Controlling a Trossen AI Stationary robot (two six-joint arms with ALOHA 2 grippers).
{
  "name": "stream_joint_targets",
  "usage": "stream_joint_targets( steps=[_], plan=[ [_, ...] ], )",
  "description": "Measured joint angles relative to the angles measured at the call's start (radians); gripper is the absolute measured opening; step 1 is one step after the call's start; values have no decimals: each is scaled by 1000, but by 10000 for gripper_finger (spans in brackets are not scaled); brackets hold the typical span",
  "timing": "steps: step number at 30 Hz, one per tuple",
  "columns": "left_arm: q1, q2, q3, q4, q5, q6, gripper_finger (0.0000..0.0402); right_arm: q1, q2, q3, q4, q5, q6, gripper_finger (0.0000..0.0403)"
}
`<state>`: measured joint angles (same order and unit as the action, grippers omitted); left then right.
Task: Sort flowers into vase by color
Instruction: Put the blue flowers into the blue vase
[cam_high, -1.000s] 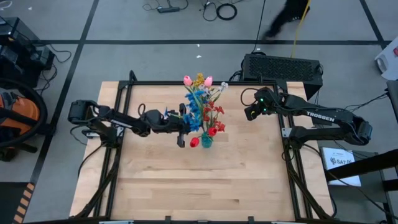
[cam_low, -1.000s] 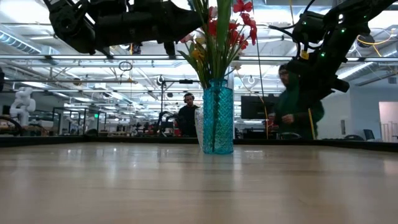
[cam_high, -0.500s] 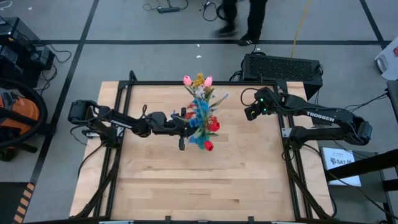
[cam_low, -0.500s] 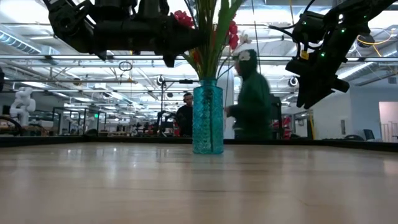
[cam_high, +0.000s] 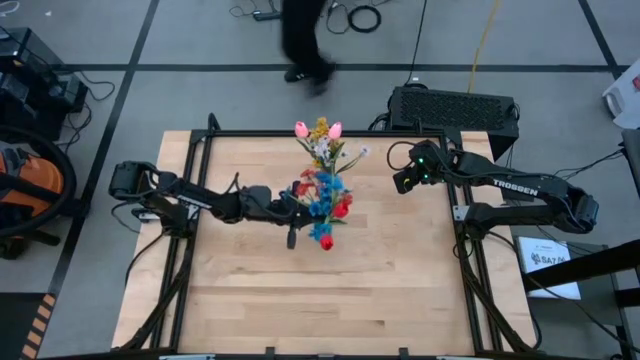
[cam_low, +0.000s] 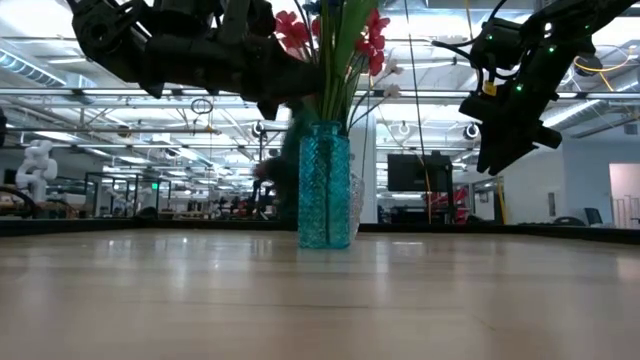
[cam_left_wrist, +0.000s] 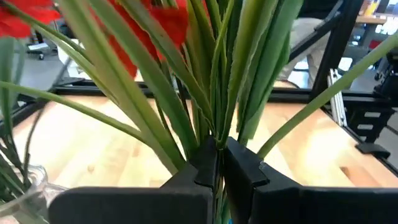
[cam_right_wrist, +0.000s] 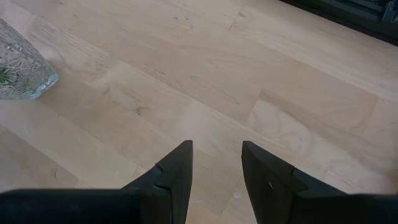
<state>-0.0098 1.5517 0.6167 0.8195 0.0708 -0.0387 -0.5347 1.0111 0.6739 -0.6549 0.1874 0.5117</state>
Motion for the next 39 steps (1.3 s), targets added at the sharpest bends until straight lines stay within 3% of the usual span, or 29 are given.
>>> stream_joint_targets(
  steps=[12,22,34,39],
  plan=[
    [-36,98,0,62,0,-6,17,0,0,0,0,-1,0,130],
    [-37,100,0,60,0,-6,19,0,0,0,0,0,0,130],
    [-37,100,0,54,5,-7,121,0,0,0,0,-1,0,130],
    [-37,99,0,51,8,-8,141,0,0,0,0,-4,0,130]
  ],
)
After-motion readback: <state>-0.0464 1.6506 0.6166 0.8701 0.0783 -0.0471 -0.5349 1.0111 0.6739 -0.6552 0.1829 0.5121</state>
